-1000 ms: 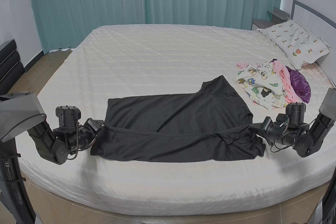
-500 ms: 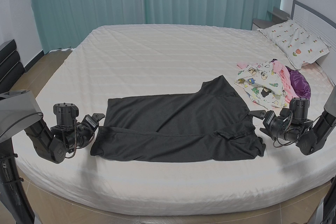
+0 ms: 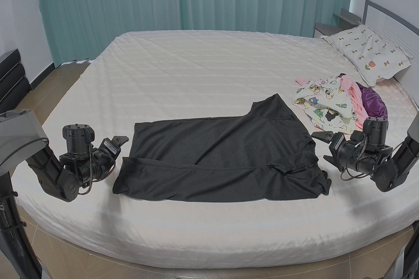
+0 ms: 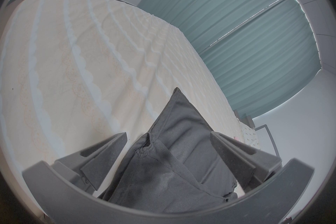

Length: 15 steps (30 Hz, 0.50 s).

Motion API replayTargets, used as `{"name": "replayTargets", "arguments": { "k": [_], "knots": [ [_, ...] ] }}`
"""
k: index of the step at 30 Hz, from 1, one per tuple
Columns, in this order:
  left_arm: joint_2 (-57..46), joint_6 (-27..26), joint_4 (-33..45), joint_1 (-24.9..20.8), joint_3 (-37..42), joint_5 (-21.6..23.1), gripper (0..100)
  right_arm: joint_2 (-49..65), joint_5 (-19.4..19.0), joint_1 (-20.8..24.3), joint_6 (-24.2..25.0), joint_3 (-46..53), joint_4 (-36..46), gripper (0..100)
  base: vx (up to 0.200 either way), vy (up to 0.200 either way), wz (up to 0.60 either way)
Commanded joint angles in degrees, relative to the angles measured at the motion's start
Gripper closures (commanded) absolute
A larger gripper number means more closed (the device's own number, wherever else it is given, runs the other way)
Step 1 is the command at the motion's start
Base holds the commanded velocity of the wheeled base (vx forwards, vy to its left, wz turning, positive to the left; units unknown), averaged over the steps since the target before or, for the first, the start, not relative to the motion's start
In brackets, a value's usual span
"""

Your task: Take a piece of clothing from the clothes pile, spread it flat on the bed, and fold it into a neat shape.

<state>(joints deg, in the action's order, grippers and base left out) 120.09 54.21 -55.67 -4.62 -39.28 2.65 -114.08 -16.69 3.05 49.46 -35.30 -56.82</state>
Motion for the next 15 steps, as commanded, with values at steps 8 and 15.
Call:
{"name": "replayTargets", "arguments": {
  "k": [8,15],
  "knots": [
    [-0.29,0.02,0.04,-0.04,-0.01,-0.01,0,-0.44,-0.19,1.08,0.11,0.32,0.04,0,0.0,0.0,0.0],
    [0.14,0.02,0.04,-0.04,0.08,-0.01,0,-0.35,-0.1,2.75,0.2,0.41,0.31,0,0.0,0.0,0.0]
  ]
}}
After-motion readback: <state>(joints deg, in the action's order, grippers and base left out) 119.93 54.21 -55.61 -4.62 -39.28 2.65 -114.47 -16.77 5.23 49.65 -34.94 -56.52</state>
